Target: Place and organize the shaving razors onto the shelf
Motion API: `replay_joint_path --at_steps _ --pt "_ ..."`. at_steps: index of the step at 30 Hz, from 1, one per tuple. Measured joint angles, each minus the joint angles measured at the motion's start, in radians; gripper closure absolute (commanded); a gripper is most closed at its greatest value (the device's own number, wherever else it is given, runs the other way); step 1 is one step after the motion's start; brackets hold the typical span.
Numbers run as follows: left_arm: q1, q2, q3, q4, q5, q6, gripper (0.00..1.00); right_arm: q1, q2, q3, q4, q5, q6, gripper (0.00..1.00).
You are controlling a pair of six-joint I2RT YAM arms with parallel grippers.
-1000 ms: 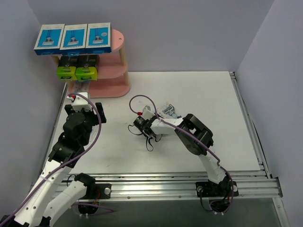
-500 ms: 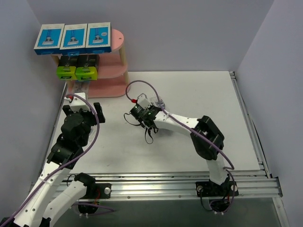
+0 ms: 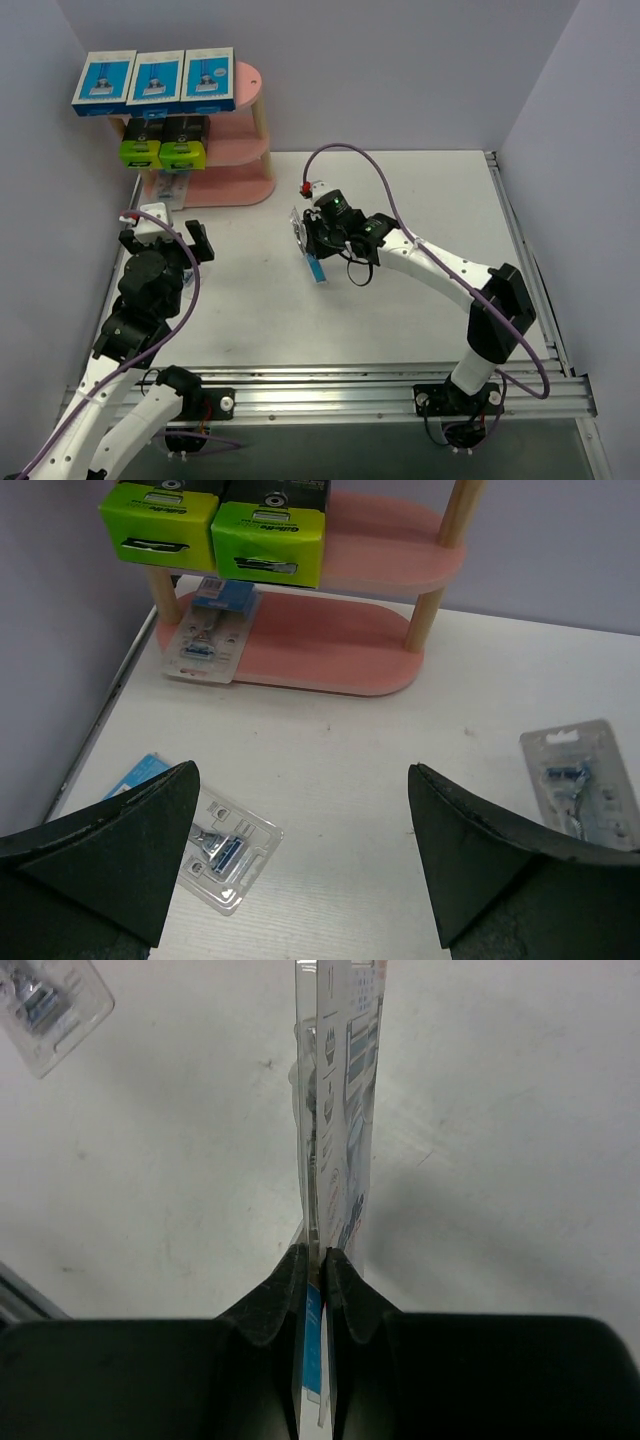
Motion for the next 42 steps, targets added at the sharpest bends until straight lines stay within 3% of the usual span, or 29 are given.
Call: replay_joint_path --at_steps 6,14,16,17,18,20,23,30,35,38,42 --pt "0.002 0.008 0.000 0.001 0.000 0.000 0.06 -0.020 0.018 -0.150 0.101 -0.293 0.073 1.00" --pt "0.002 0.016 0.000 0.001 0.001 0.000 0.06 -0.039 0.060 -0.200 0.277 -0.602 0.155 1.00" --pt "0.002 0.018 0.000 0.001 0.001 0.000 0.06 -0.049 0.082 -0.199 0.290 -0.645 0.157 0.78" --pt "0.002 0.020 0.000 0.001 0.002 0.000 0.06 -0.053 0.094 -0.198 0.286 -0.653 0.154 0.61" --pt "0.002 0.022 0.000 0.002 0.002 0.000 0.06 -0.057 0.109 -0.197 0.276 -0.655 0.150 0.56" --pt "0.002 0.026 0.000 0.002 0.003 0.000 0.06 -0.063 0.142 -0.184 0.245 -0.639 0.130 0.46" --pt "0.002 0.036 0.000 0.001 0.009 0.000 0.06 -0.074 0.181 -0.165 0.197 -0.566 0.122 0.43" --pt "0.002 0.050 0.000 0.001 0.019 0.000 0.06 -0.090 0.183 -0.071 0.052 -0.203 0.162 0.40" --pt "0.002 0.050 0.000 0.001 0.026 0.000 0.06 -0.070 0.110 -0.088 0.011 -0.065 0.188 0.41" --pt "0.002 0.050 0.000 0.001 0.027 0.000 0.06 0.001 0.074 -0.089 0.000 0.006 0.192 0.38" --pt "0.003 0.046 0.000 0.001 0.027 0.000 0.06 0.183 0.088 -0.063 -0.032 0.091 0.193 0.38"
